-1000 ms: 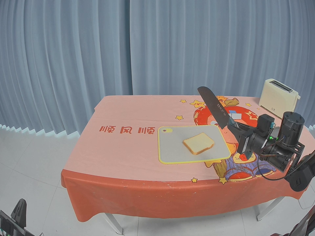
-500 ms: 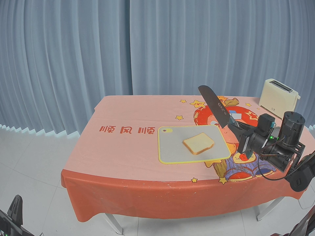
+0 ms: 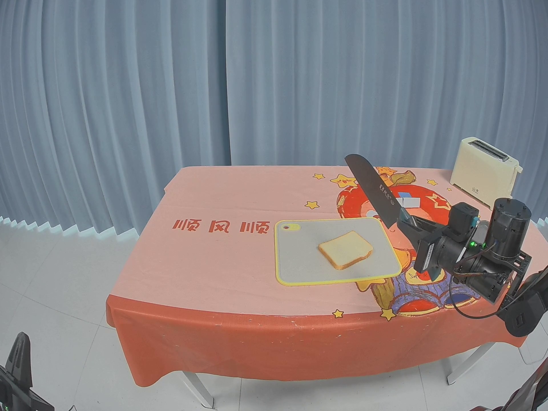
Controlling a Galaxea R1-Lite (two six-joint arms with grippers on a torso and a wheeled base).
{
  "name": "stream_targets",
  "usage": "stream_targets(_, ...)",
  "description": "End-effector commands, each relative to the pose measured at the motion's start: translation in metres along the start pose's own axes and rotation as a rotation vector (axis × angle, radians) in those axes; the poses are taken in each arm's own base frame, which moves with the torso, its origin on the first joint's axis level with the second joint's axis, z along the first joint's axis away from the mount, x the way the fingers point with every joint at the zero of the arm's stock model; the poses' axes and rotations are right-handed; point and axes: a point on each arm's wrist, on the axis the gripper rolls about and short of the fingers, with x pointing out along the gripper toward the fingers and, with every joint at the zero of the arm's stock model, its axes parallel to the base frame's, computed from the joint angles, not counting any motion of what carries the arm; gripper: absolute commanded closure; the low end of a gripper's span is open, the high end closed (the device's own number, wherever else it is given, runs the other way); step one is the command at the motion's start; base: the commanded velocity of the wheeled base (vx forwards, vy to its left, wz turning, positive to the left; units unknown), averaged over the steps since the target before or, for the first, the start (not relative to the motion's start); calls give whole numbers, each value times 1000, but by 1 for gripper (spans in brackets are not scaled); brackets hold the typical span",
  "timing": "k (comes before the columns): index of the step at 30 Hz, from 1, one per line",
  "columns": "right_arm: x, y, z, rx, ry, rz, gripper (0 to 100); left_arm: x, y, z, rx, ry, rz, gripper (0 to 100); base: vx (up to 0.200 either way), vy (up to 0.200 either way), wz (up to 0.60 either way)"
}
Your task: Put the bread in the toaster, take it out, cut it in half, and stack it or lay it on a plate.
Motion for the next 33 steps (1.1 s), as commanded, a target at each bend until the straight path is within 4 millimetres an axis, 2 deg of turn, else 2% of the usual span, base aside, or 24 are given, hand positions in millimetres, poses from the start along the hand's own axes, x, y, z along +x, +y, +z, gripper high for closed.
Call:
stream_targets(1, -1, 0, -2, -6, 8, 2, 100, -1, 0, -1, 2, -39, 2, 100, 0, 0, 0)
stream_targets(9, -1, 0, -2, -6, 9, 2, 100, 2, -1, 3, 12, -53, -9, 100, 0, 0, 0)
stream_targets(14, 0, 0, -3, -6, 15, 2, 100, 17, 1, 19, 14, -72, -17, 100, 0, 0, 0)
stream_targets(27, -1, 3, -5, -8, 23, 12, 100, 52, 3, 37, 22, -49, -48, 100, 0, 0, 0)
stream_targets(33, -2, 4, -6, -8, 26, 15, 100, 65, 3, 38, 19, -12, -84, 100, 0, 0, 0)
